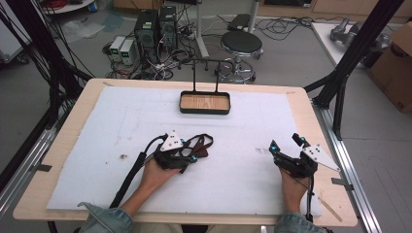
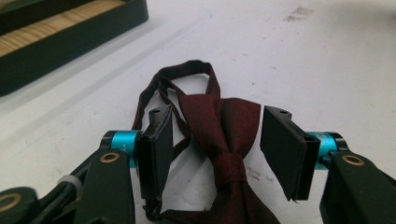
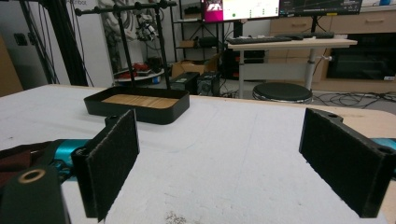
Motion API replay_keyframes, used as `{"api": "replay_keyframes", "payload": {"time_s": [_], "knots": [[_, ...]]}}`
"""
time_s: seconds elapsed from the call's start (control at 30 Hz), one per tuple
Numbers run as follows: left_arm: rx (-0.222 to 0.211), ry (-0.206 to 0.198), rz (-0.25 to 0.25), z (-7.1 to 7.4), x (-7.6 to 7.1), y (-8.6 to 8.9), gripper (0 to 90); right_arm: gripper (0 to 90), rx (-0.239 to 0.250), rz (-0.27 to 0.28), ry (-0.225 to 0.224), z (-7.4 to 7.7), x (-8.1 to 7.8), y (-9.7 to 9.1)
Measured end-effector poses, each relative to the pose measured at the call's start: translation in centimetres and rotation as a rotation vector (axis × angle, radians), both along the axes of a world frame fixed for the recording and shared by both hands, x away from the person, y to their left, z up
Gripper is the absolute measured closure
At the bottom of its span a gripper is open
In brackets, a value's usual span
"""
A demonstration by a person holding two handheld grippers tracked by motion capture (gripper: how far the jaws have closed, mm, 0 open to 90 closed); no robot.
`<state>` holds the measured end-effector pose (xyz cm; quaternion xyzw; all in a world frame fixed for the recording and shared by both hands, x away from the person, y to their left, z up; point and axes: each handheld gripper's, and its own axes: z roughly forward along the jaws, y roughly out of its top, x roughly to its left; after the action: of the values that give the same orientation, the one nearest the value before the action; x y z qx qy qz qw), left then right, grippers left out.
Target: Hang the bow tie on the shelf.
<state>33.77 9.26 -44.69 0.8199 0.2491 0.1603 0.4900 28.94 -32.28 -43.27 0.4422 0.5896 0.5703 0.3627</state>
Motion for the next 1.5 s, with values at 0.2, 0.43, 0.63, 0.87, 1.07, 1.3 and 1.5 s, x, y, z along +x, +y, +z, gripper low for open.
{"api": "replay_keyframes", "payload": {"time_s": [0.2,0.43,0.63,0.87,1.07,1.3,1.5], "knots": [[0.058,0.008,-0.022,-0.1,-0.1,-0.3,50.4,11.2,-0.001,-0.001,-0.002,0.0,0.0,0.0],[0.1,0.038,-0.028,-0.2,-0.2,-0.5,56.6,11.2,-0.002,-0.002,-0.001,0.0,0.0,0.0],[0.096,0.037,-0.035,-0.2,-0.3,-0.5,70.1,11.2,-0.002,-0.001,-0.001,0.0,0.0,0.0],[0.09,0.022,-0.062,0.1,-0.3,-0.3,75.9,11.2,-0.002,0.0,-0.001,0.0,0.1,0.0],[0.044,-0.038,-0.084,1.5,-0.5,0.4,76.8,11.2,0.0,0.0,0.004,0.0,0.1,0.0],[-0.021,-0.04,-0.109,3.3,0.0,1.2,76.8,11.2,0.001,0.001,0.006,0.0,0.1,0.0],[-0.073,-0.017,-0.127,4.6,1.2,2.2,76.7,11.2,-0.001,0.003,0.009,-0.1,0.1,0.0]]}}
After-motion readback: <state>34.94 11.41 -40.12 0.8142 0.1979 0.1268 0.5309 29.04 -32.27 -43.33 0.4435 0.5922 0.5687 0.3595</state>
